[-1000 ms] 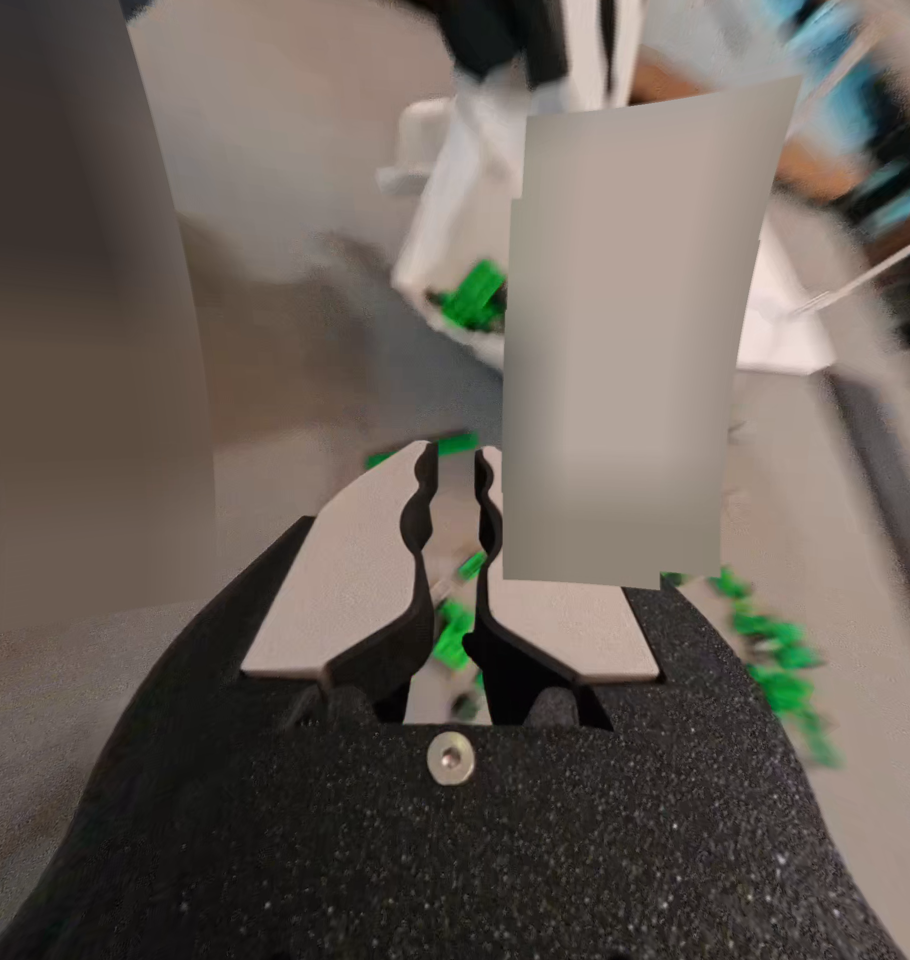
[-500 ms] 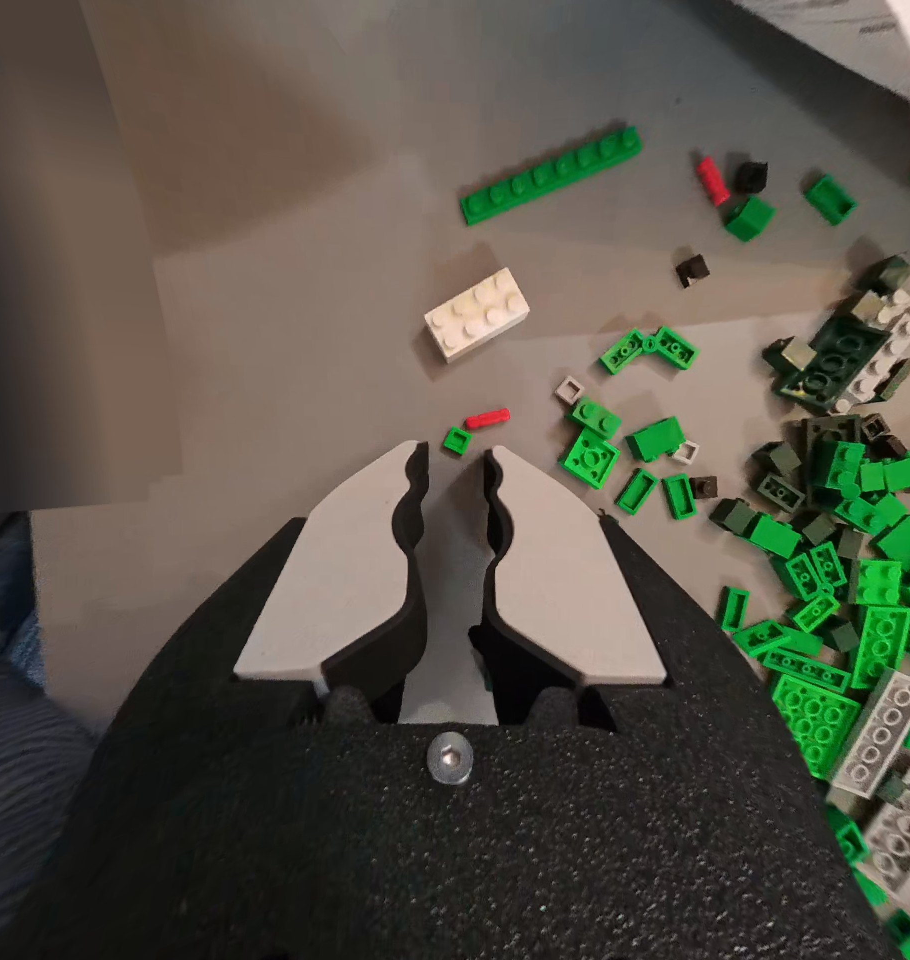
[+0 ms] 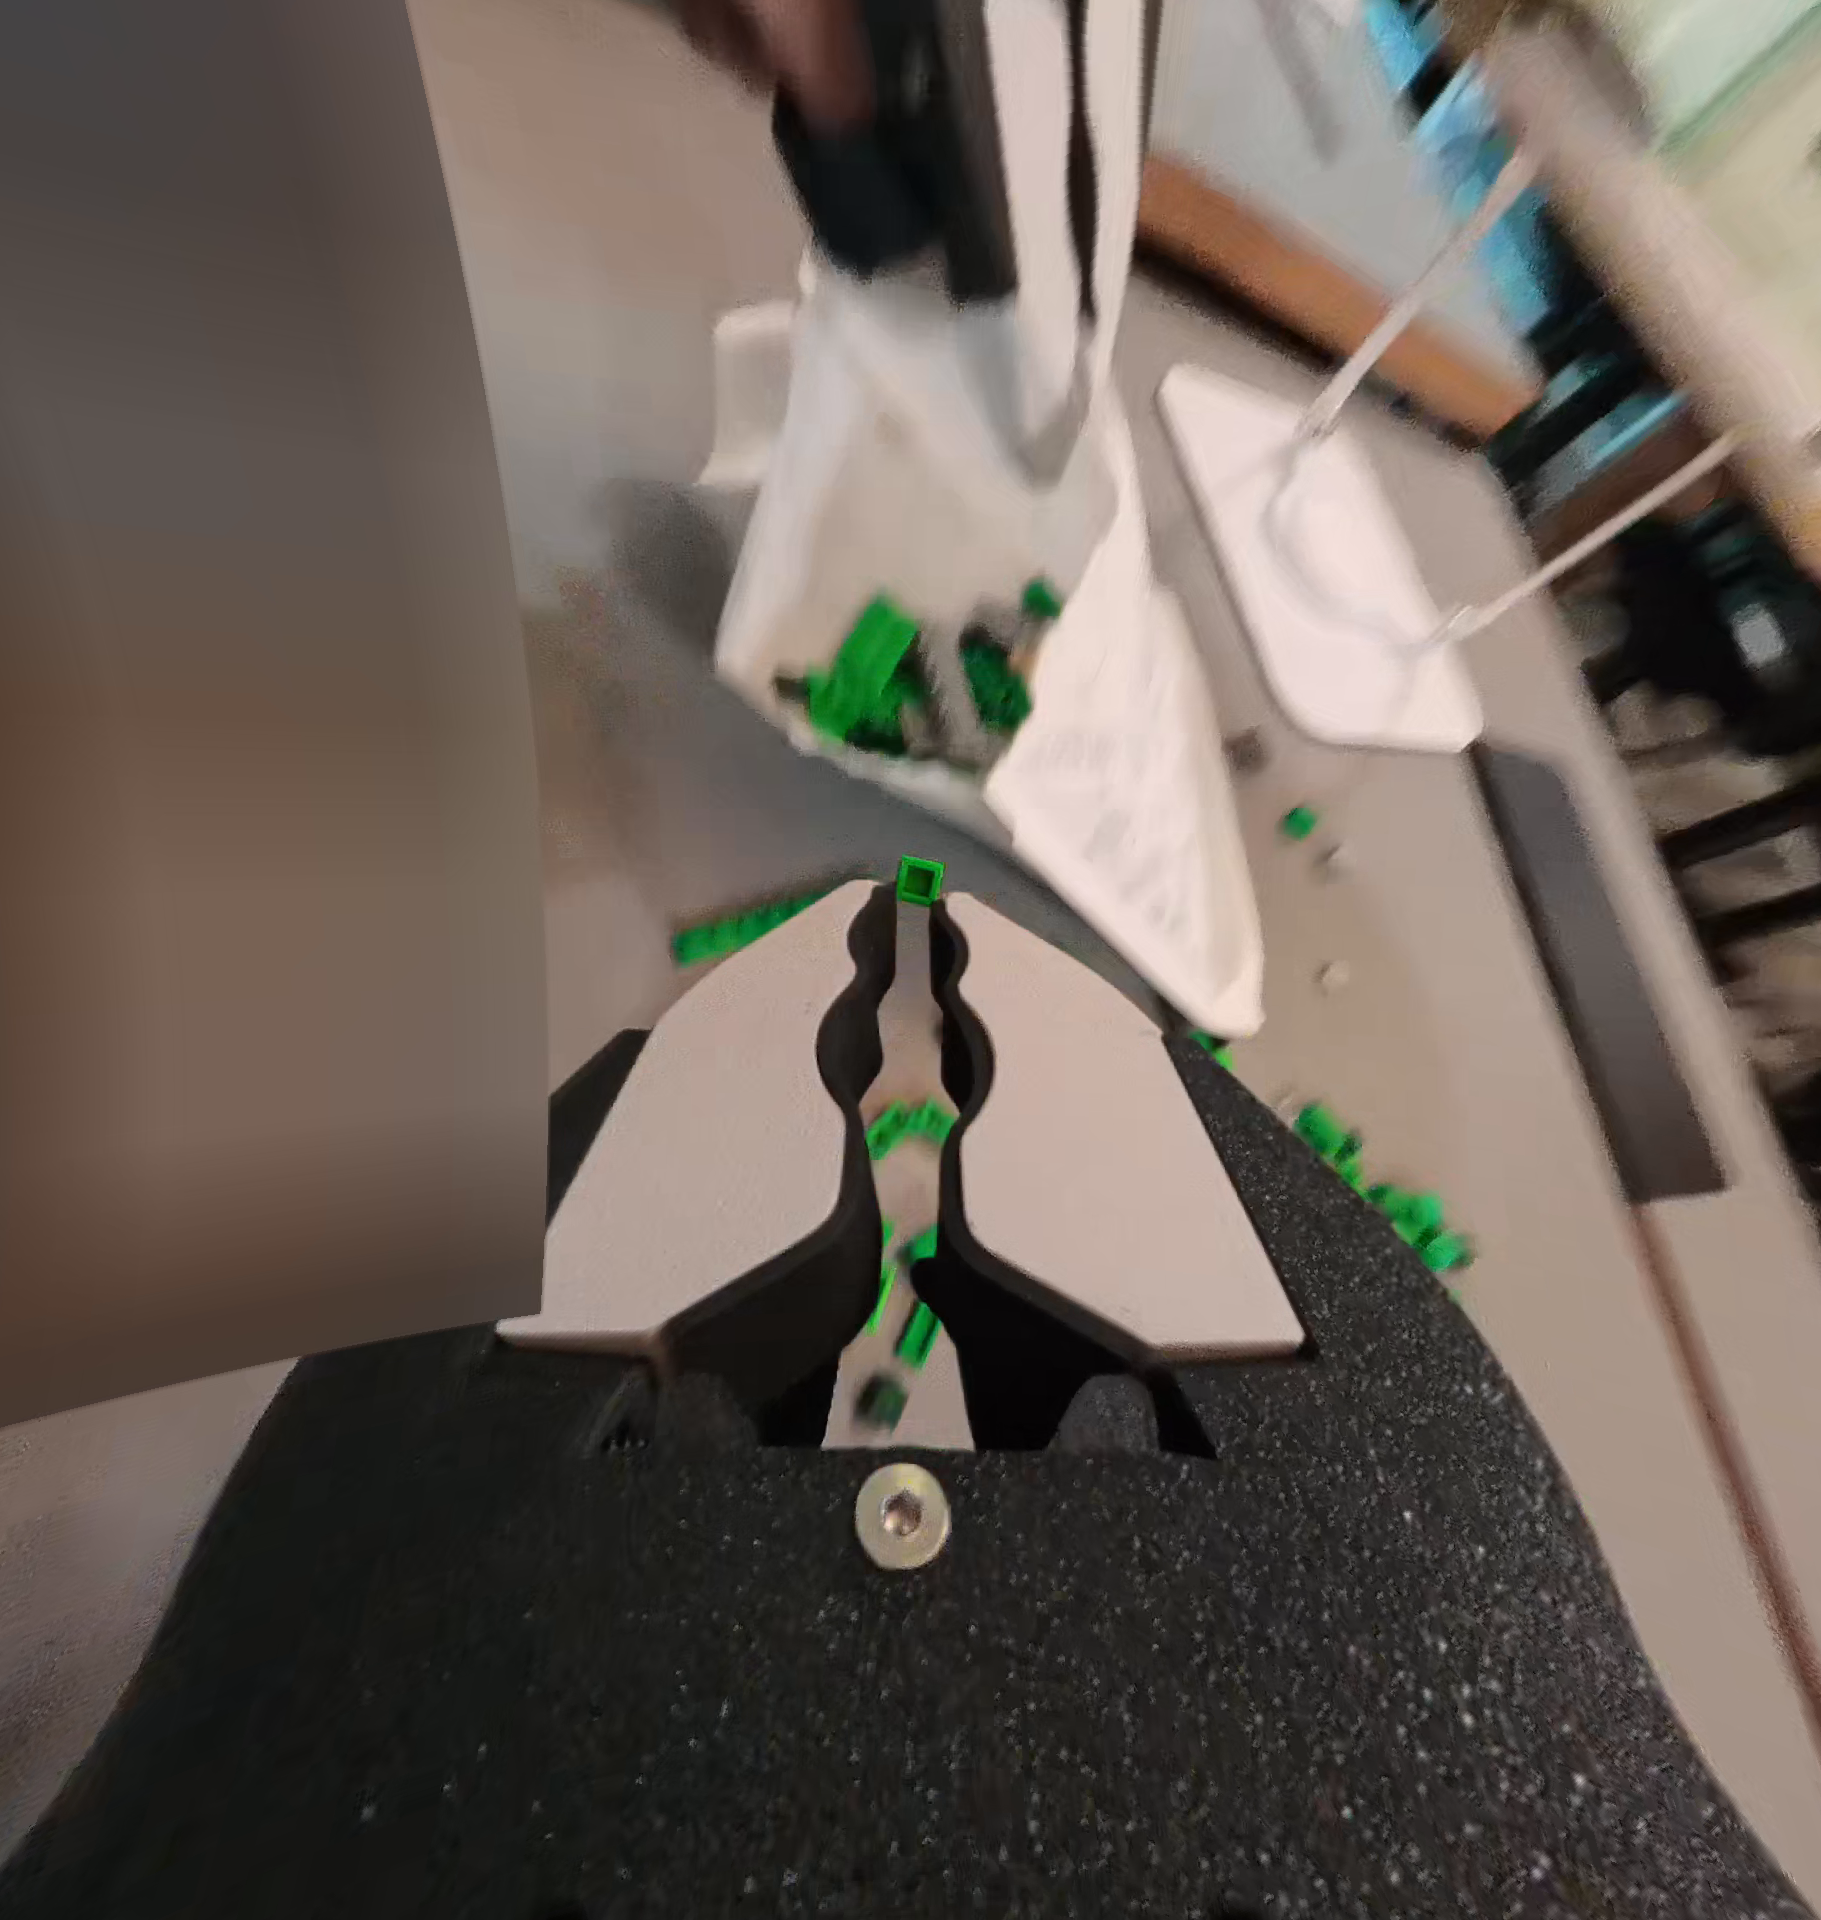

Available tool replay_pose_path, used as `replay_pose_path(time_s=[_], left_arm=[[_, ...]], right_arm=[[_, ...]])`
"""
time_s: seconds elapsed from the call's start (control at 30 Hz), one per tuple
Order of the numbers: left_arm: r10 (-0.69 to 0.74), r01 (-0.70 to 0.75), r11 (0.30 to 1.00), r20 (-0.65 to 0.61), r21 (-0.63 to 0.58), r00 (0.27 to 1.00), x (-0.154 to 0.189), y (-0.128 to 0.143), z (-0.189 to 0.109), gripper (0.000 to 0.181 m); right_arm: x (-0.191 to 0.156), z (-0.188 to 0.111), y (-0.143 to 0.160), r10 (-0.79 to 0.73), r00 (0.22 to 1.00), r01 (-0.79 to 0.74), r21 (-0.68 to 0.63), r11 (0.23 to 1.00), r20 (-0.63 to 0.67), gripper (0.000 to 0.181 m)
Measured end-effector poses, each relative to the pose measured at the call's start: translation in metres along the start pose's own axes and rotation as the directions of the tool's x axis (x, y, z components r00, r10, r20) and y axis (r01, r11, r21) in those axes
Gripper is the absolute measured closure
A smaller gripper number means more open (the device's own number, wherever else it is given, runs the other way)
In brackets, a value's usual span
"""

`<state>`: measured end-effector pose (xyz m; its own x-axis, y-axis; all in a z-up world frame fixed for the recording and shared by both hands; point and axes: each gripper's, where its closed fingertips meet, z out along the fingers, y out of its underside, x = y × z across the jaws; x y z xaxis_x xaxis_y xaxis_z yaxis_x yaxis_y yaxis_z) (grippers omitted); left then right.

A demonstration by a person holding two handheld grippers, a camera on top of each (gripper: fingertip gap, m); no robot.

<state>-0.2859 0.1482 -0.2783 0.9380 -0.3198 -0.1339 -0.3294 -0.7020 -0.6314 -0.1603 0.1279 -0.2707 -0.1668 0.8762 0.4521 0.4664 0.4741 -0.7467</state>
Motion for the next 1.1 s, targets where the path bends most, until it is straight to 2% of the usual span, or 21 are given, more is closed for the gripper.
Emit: replay_pose_path(time_s=[0.03, 0.13, 0.2, 0.33, 0.4, 0.5, 0.67, 0.77, 0.87, 0.97, 1.1], left_arm=[[0.005, -0.005, 1.0, -0.003, -0.001, 1.0, 0.002, 0.0, 0.0, 0.181], [0.017, -0.017, 1.0, -0.009, 0.002, 1.0, 0.007, -0.003, 0.0, 0.181], [0.023, -0.023, 1.0, -0.014, 0.003, 1.0, 0.01, -0.004, 0.001, 0.181], [0.033, -0.033, 0.999, -0.017, -0.001, 0.999, 0.015, -0.005, 0.002, 0.181], [0.036, -0.036, 0.999, -0.015, -0.002, 0.999, 0.016, -0.005, 0.002, 0.181], [0.037, -0.037, 0.999, -0.01, -0.003, 0.999, 0.015, -0.005, 0.002, 0.181], [0.026, -0.026, 1.0, 0.004, -0.004, 1.0, 0.01, -0.004, 0.002, 0.181], [0.01, -0.01, 1.0, 0.023, -0.006, 1.0, 0.002, -0.001, 0.001, 0.181], [-0.011, 0.011, 1.0, 0.05, -0.002, 0.999, -0.008, 0.001, -0.003, 0.181], [-0.035, 0.035, 0.999, 0.074, 0.004, 0.997, -0.018, 0.004, -0.007, 0.181], [-0.061, 0.06, 0.998, 0.095, 0.006, 0.994, -0.027, 0.007, -0.009, 0.181]], right_arm=[[0.001, 0.006, -0.012, -0.035, 0.999, 0.036, 0.036, 0.999, -0.038, 0.176], [-0.008, 0.025, -0.038, -0.151, 0.982, 0.16, 0.076, 0.984, -0.117, 0.176], [-0.012, 0.038, -0.046, -0.228, 0.957, 0.24, 0.044, 0.97, -0.18, 0.176], [-0.011, 0.06, -0.034, -0.397, 0.879, 0.367, -0.154, 0.917, -0.264, 0.176], [-0.014, 0.066, -0.03, -0.405, 0.875, 0.373, -0.166, 0.913, -0.264, 0.173], [-0.015, 0.067, -0.029, -0.349, 0.902, 0.327, -0.127, 0.936, -0.253, 0.155], [-0.013, 0.053, -0.039, -0.261, 0.934, 0.267, -0.012, 0.964, -0.244, 0.155], [0.001, 0.03, -0.038, -0.13, 0.965, 0.153, 0.087, 0.984, -0.226, 0.158], [0.039, -0.004, -0.011, 0.018, 0.954, 0.014, 0.103, 0.995, -0.3, 0.159], [0.073, -0.034, 0.033, 0.151, 0.912, -0.138, 0.062, 0.989, -0.382, 0.162], [0.077, -0.049, 0.077, 0.289, 0.896, -0.305, 0.007, 0.952, -0.337, 0.163]])
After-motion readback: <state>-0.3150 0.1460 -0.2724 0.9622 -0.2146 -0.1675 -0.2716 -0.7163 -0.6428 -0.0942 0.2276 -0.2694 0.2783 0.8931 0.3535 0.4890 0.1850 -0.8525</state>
